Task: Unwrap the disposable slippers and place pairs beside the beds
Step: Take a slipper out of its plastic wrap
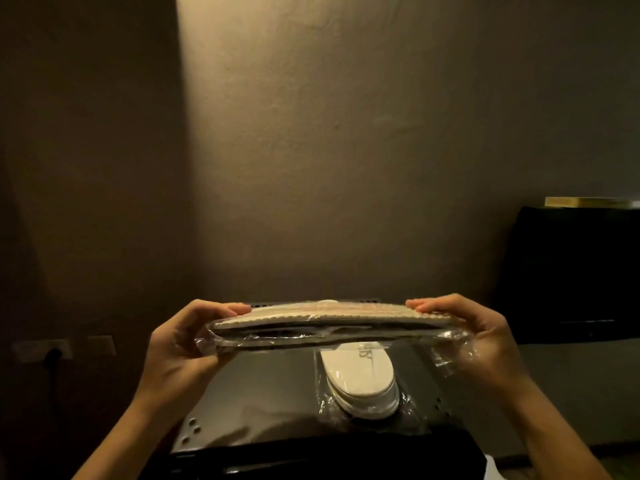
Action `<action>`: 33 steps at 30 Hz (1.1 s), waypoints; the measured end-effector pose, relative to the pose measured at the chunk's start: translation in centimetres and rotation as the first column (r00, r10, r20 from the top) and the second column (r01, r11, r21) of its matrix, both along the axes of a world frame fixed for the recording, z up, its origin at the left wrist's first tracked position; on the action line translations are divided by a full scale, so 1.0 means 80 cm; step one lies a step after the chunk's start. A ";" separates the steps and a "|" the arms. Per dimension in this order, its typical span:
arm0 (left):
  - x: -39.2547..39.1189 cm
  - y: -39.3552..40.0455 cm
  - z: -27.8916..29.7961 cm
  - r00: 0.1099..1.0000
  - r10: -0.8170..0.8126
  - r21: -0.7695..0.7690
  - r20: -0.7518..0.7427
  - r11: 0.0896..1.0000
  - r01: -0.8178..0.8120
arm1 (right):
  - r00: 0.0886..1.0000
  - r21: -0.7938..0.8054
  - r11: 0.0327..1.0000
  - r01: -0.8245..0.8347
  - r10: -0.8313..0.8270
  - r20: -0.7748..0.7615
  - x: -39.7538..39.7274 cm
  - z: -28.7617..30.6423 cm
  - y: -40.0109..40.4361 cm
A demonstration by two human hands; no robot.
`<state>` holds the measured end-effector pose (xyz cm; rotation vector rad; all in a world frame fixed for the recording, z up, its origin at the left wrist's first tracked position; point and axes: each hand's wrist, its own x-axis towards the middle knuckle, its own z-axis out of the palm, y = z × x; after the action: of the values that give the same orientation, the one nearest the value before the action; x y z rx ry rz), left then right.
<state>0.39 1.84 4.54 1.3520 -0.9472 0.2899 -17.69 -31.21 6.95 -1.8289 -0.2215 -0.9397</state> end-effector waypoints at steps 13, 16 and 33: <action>-0.014 -0.004 0.015 0.950 0.011 -0.043 -0.312 0.999 -0.025 | 0.975 0.219 0.970 -0.108 0.146 -0.165 0.000 0.003 -0.015; -0.012 -0.007 0.019 0.856 -0.035 -0.072 -0.516 0.997 -0.002 | 0.986 0.336 0.935 -0.117 0.149 -0.071 0.000 -0.001 -0.020; -0.014 0.002 0.022 0.970 0.048 0.121 -0.238 0.992 -0.019 | 0.994 0.125 0.992 -0.033 0.046 -0.104 -0.011 0.009 -0.014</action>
<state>-0.73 2.03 6.27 1.4753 -0.7476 0.0930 -18.57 -32.35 7.66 -1.7483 -0.1299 -0.8083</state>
